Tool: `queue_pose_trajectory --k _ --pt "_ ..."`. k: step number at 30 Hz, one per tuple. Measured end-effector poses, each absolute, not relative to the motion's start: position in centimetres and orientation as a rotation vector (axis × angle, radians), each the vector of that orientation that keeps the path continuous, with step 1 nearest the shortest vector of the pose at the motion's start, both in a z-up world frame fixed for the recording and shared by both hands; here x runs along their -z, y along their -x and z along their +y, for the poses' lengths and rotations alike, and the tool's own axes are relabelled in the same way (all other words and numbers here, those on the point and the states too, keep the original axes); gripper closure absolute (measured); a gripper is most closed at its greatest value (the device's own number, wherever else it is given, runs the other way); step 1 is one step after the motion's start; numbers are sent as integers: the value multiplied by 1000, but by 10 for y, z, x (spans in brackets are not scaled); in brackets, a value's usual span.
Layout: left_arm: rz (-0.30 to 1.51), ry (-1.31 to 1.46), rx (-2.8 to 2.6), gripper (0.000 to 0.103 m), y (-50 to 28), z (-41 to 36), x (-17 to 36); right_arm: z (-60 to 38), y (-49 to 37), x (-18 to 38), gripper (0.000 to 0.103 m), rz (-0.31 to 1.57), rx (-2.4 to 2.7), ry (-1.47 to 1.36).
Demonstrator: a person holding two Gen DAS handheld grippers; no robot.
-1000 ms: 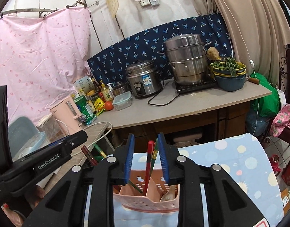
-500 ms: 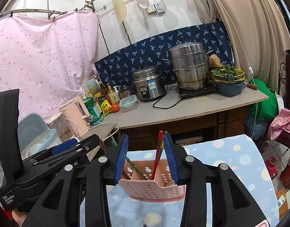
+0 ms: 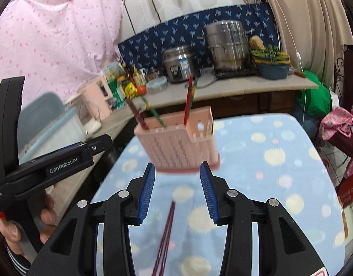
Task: Organize utensils
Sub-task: 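Withdraw both open tools back to the last two dark red chopsticks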
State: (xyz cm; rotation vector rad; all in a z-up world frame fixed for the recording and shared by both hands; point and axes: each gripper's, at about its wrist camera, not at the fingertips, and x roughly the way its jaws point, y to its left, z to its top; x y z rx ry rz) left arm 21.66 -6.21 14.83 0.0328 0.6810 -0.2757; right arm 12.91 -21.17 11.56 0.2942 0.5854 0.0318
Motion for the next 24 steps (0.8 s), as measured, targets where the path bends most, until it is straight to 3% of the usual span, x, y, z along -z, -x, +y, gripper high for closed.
queue_pose_trajectory --k 16,24 --pt "929 -70 239 40 -130 -22 -27 -150 -48 1 63 845 -79 -163" --pt "999 -78 224 40 -112 -13 5 -132 -45 29 66 910 -103 -144"
